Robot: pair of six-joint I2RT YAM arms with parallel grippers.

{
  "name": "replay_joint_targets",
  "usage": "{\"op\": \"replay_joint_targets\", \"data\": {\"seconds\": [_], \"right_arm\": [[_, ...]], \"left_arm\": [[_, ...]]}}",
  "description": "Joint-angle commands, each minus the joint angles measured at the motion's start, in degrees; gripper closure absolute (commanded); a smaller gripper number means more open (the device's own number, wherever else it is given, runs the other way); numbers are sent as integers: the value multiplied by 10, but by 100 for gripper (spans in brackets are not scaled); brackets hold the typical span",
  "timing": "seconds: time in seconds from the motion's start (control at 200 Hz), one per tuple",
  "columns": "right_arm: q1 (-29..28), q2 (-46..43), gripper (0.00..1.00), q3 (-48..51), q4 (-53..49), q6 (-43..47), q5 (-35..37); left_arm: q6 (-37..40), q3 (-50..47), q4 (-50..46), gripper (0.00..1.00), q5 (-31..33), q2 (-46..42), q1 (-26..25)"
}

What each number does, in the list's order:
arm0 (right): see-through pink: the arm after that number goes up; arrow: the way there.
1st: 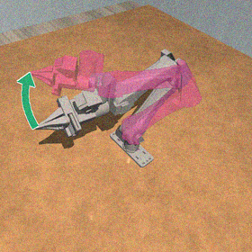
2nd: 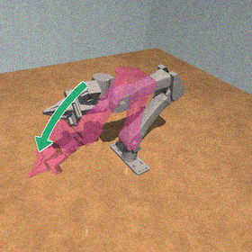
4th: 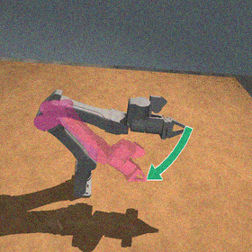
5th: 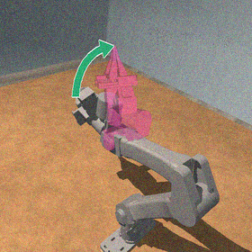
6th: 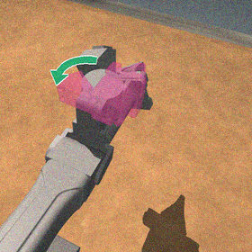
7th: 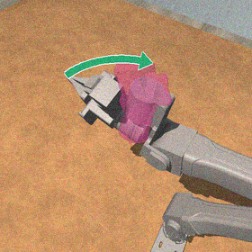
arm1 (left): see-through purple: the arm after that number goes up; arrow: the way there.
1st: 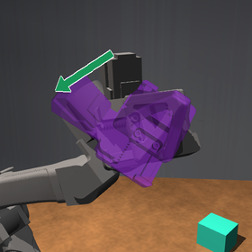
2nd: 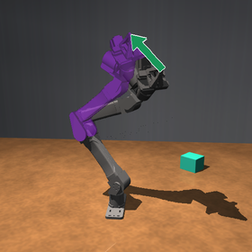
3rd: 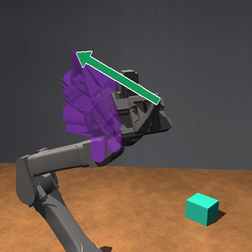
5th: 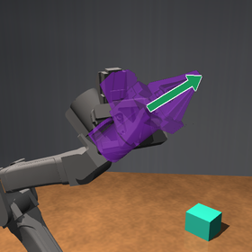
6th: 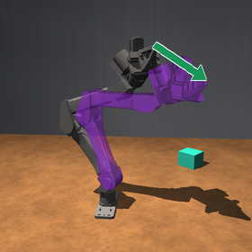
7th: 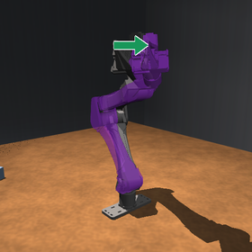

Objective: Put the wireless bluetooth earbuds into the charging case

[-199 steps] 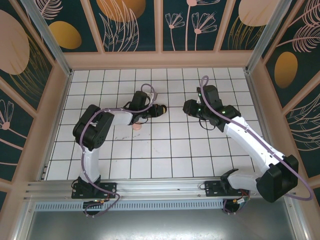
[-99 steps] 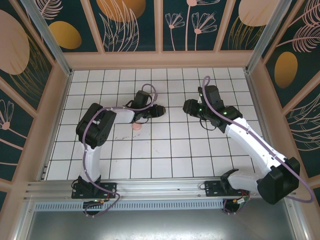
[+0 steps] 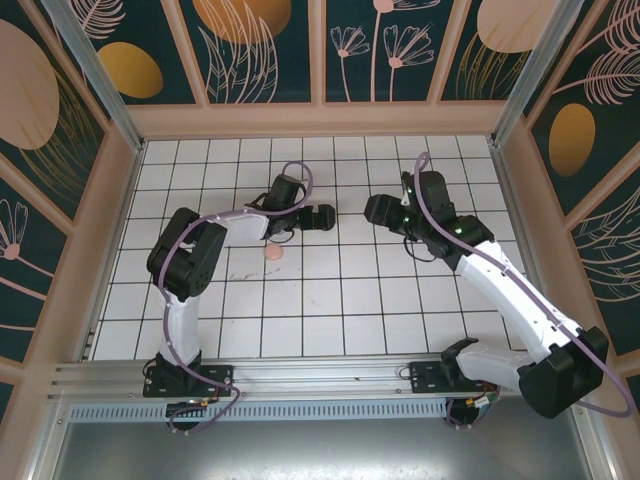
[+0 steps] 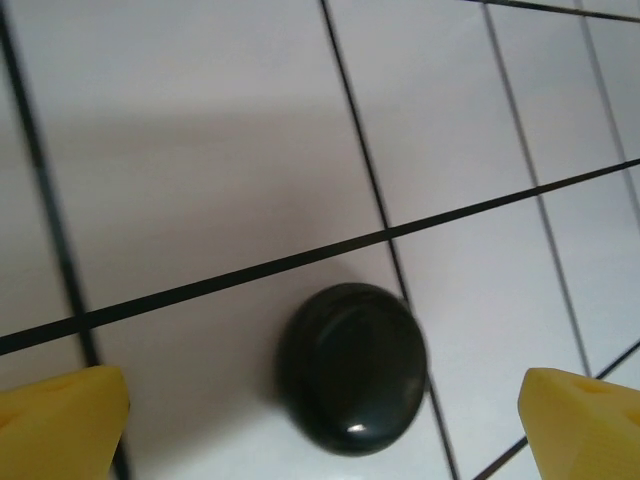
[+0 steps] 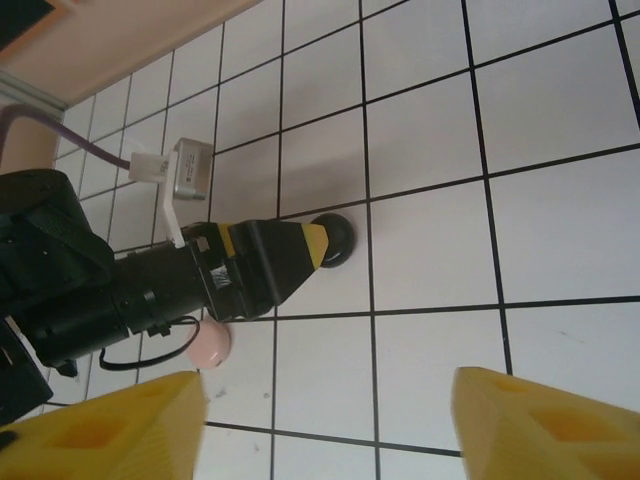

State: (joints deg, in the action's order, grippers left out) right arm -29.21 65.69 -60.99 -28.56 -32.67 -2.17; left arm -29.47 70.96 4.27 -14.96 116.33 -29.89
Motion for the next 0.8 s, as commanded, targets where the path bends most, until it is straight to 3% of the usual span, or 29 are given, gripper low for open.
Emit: {"op": "replay_joint_targets", "data": {"seconds": [0.0, 0.045, 0.12, 0.345, 0.47, 0.661, 0.796], "right_arm": [[7, -21, 18, -4, -14, 1, 26], [11, -27, 8, -5, -18, 4, 28], [20, -36, 1, -5, -22, 6, 45], [36, -64, 1, 2, -17, 20, 75], [38, -71, 1, 2, -12, 44, 141], [54, -91, 1, 42, 45, 85, 294], [98, -111, 1, 115, 145, 121, 340]], "left_arm": [[41, 33, -54, 1, 47, -49, 6], [51, 40, -58, 1, 54, -65, 6], [65, 49, -59, 1, 65, -95, 6], [97, 54, -30, 1, 82, -195, 6], [123, 34, -5, 1, 107, -261, 6], [177, -95, 111, 1, 189, -398, 6], [235, -197, 171, 1, 244, -486, 6]]}}
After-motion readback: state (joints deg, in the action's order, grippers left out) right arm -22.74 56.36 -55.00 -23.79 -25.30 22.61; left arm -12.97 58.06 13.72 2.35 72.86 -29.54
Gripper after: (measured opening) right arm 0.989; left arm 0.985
